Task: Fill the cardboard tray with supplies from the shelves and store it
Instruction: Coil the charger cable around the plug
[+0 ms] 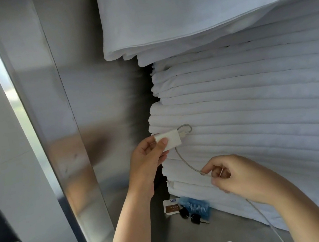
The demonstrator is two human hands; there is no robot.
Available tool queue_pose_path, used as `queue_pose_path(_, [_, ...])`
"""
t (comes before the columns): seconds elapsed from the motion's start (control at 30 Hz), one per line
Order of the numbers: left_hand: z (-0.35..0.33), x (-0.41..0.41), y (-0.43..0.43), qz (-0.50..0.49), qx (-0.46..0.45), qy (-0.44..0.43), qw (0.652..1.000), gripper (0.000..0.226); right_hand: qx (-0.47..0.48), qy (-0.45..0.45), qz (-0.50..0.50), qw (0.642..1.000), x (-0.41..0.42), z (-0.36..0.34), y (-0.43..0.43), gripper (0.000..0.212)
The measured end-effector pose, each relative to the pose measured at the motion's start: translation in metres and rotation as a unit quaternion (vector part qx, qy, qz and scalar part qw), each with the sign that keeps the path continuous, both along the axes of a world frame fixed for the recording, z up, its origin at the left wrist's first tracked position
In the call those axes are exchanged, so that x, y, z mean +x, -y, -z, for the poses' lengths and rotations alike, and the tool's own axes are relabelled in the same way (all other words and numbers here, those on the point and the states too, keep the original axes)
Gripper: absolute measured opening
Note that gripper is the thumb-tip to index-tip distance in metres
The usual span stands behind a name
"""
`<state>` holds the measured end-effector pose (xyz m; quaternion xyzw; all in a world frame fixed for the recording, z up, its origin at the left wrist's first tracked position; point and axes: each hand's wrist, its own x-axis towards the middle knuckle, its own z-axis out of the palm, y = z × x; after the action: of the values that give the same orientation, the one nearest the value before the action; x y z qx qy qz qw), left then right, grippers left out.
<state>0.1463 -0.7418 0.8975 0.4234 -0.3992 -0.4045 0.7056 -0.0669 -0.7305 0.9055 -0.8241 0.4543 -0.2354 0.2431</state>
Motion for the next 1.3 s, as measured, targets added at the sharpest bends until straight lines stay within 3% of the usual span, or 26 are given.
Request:
queue_pose_path(0.13, [0.002, -0.001, -0.001, 0.005, 0.005, 0.034, 0.999, 0.014, -0.120, 0.107, 0.016, 0.987, -0.002, -0.006, 0.001, 0.024])
queue_pose_path(0.3, [-0.001, -0.004, -0.005, 0.081, 0.011, 0.094, 0.992, 0.014, -0.260, 0.234, 0.048, 0.936, -0.001, -0.012, -0.002, 0.017])
queue_pose_path(0.5, [0.000, -0.011, -0.008, 0.174, 0.018, 0.167, 0.970, 0.027, -0.358, 0.249, 0.088, 0.895, -0.002, -0.011, -0.004, 0.011])
queue_pose_path(0.63, [0.000, -0.009, -0.011, 0.226, 0.005, 0.177, 0.958, 0.035, -0.332, 0.266, 0.108, 0.898, -0.003, -0.010, -0.002, 0.010])
queue_pose_path(0.83, [0.001, -0.005, -0.013, 0.291, -0.020, 0.108, 0.950, 0.035, -0.227, 0.333, 0.094, 0.911, -0.005, -0.008, 0.001, 0.008])
queue_pose_path(0.93, [0.001, -0.005, -0.013, 0.322, -0.032, 0.084, 0.943, 0.045, -0.179, 0.337, 0.080, 0.921, -0.003, -0.007, 0.003, 0.009])
queue_pose_path(1.13, [0.004, -0.001, -0.010, 0.304, -0.027, 0.024, 0.952, 0.061, -0.078, 0.387, 0.052, 0.917, 0.005, 0.000, 0.007, 0.004])
queue_pose_path(1.3, [0.005, 0.003, -0.008, 0.315, -0.020, -0.033, 0.948, 0.053, -0.020, 0.388, 0.071, 0.919, 0.022, 0.014, 0.008, 0.004])
